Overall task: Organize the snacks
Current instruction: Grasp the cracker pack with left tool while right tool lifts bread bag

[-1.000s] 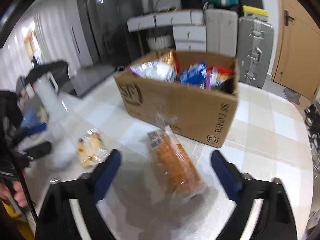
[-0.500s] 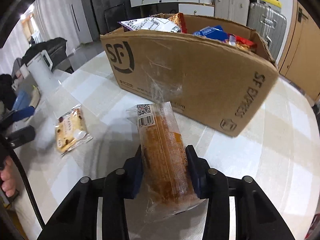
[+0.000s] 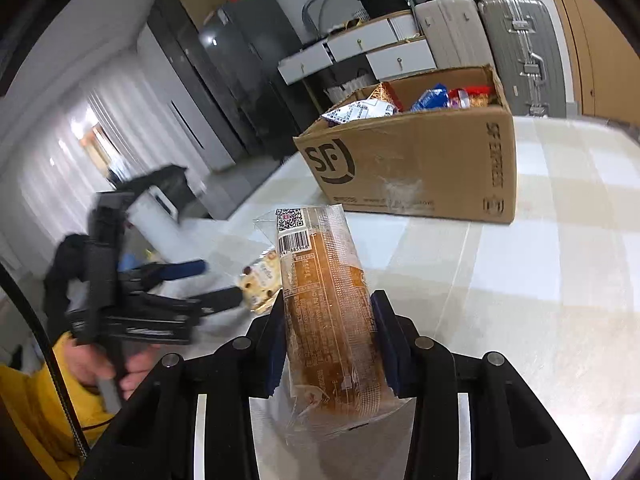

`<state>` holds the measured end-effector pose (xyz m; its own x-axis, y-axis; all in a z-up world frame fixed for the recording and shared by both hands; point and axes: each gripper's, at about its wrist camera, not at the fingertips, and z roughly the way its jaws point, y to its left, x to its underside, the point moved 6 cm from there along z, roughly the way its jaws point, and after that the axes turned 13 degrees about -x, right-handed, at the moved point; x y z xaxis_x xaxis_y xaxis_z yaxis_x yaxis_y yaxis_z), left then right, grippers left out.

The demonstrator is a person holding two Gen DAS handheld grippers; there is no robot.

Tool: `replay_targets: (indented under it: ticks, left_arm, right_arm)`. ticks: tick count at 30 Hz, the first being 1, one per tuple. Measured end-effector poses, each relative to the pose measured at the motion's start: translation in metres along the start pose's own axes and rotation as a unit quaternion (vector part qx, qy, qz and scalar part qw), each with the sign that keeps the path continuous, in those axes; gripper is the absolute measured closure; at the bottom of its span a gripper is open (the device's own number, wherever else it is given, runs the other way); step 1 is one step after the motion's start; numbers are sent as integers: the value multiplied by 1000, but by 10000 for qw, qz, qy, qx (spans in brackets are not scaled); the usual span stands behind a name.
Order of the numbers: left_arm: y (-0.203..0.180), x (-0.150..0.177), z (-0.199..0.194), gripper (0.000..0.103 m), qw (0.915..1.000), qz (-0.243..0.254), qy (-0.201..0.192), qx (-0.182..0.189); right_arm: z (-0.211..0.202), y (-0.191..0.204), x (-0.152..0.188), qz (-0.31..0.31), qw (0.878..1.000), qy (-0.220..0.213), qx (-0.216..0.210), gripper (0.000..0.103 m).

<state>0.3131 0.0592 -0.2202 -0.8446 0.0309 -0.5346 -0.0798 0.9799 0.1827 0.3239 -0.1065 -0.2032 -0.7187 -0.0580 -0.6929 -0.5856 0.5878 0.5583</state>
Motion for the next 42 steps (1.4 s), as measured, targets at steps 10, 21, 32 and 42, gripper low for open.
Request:
replay_targets:
  ticks: [10,21,32,42]
  left_arm:
    - [-22,-13,21,5,9994,295,170,111]
    - [-41,-8,3,46,9977,634,-13,228]
    - [-39,0,-22,46,9972,709,-223,-120]
    - [-10,-8,-104,46,9932,220,-1069,-402]
  right_arm:
    - [-17,0,3,249,9983,-431,-290,63]
    - [-20,-4,7,364,9978,-492,-262,63]
    - [-24,-7,8,446,9971,-581,-229,63]
    - [-34,5,6,411,9958,-753,-315,63]
